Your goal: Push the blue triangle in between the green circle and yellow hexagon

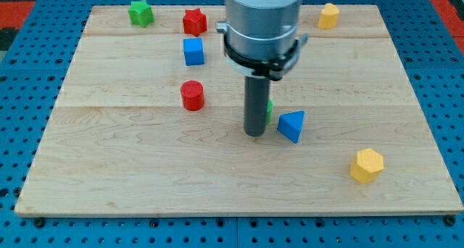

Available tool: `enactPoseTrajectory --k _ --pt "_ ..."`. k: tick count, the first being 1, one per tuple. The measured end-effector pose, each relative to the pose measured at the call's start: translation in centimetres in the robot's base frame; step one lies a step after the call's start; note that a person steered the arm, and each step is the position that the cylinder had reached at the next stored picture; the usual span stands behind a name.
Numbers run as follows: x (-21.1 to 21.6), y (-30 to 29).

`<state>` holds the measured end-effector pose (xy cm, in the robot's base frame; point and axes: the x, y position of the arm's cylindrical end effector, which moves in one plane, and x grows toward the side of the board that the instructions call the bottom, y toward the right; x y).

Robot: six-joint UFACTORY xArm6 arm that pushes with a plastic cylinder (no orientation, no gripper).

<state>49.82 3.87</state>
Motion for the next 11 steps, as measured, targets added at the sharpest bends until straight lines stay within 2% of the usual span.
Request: enactPoseTrajectory --k 2,3,4,5,6,7,9,11 --pt "2.9 5.7" --pt "1.9 9.2" --pt "-2.0 9.6" --pt "-5.0 5.2" --pt "-5.2 0.4" --pt "-3.5 1.0" --pt "-0.9 5.6" --pt "-3.0 9.9"
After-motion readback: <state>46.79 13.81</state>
